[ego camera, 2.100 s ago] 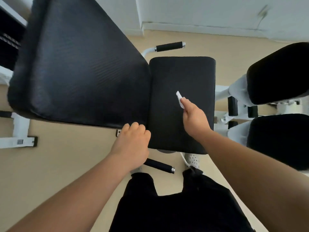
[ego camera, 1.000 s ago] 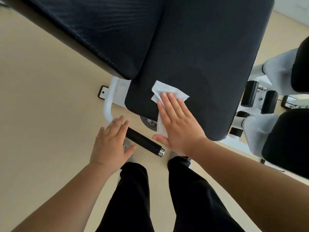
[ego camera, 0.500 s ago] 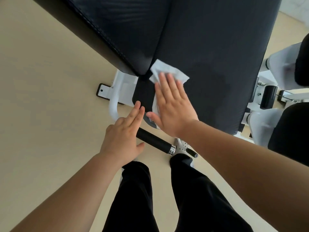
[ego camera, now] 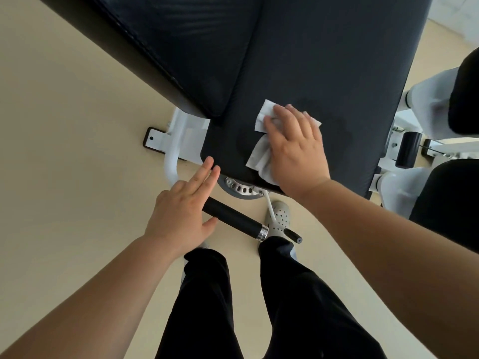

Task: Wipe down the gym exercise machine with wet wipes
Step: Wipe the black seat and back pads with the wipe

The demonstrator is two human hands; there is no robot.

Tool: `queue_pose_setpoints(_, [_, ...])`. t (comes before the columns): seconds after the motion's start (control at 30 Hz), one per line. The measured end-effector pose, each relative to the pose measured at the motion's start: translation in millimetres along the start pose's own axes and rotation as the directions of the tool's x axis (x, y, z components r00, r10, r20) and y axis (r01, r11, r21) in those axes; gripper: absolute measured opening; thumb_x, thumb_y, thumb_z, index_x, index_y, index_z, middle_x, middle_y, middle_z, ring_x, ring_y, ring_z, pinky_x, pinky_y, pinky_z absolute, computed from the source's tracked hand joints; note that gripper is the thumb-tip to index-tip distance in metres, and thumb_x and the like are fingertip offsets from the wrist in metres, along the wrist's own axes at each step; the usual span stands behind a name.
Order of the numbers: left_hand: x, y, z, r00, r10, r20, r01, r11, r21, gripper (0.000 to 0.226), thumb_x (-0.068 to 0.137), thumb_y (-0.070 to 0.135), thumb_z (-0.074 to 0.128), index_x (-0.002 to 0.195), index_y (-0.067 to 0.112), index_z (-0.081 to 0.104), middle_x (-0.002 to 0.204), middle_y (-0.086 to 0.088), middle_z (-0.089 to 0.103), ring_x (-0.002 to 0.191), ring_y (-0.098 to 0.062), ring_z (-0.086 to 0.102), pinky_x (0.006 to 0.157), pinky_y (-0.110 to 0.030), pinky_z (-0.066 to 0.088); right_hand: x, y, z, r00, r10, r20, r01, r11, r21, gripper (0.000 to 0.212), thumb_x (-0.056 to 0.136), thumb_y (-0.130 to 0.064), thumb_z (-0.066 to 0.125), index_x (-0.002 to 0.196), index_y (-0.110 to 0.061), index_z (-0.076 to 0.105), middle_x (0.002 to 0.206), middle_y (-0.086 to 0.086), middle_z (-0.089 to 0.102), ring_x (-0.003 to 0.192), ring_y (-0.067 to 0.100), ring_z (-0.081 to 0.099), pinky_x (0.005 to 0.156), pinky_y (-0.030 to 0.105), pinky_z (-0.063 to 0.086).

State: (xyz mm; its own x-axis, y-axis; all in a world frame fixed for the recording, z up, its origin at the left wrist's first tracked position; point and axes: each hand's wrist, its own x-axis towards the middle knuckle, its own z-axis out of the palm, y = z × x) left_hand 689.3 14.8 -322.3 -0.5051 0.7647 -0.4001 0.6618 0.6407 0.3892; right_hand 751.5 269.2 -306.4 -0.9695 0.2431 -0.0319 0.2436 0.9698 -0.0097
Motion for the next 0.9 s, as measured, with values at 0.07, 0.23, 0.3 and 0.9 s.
queue_pose_setpoints(0.07, [0,1,2,1.0,-0.009,-0.015,0.008,1.0,-0.011,0.101,0.087,0.049,0.067,0.162,0.029,0.002,0.167,0.014,-0.018,0.098,-0.018,0.052,0.071,-0.036,0.051,-1,-16,2,0.993,0.02,0.116,-0.022,1.0,0.01,0.057,0.1,-0.017,0.044,0.154,0.001,0.039,0.162,0.026,0.032,0.152,0.046,0.025,0.126,0.055,0.019])
queue_pose_setpoints(0.23, [-1,0,2,1.0,-0.018,-0.022,0.017,0.998,-0.064,0.095,0.09,0.036,0.066,0.162,0.031,0.004,0.167,0.019,-0.017,0.104,-0.019,0.051,0.078,-0.038,0.05,-38,-33,1,0.936,-0.066,0.344,0.092,0.994,-0.06,0.08,0.107,-0.054,0.022,0.16,0.002,0.0,0.168,0.03,-0.005,0.156,0.046,-0.007,0.127,0.057,0.005])
queue_pose_setpoints(0.3, [-1,-2,1,1.0,-0.006,-0.02,0.004,0.995,-0.104,0.094,0.091,0.034,0.064,0.162,0.033,0.003,0.166,0.021,-0.018,0.106,-0.018,0.05,0.081,-0.038,0.051,-36,-22,1,0.932,-0.061,0.358,0.104,0.989,-0.104,0.082,0.106,-0.059,0.019,0.16,-0.001,-0.004,0.168,0.028,-0.007,0.156,0.044,-0.009,0.128,0.055,0.003])
queue_pose_setpoints(0.9, [-9,-7,-1,0.995,-0.059,0.085,0.085,0.934,-0.347,0.09,0.092,0.013,0.052,0.161,0.037,0.0,0.166,0.025,-0.012,0.142,-0.013,0.034,0.106,-0.037,0.042,11,-13,0,0.93,-0.19,0.315,0.198,0.98,0.004,0.068,0.107,-0.045,0.014,0.164,-0.01,0.011,0.172,0.011,0.007,0.159,0.028,0.003,0.129,0.046,0.008])
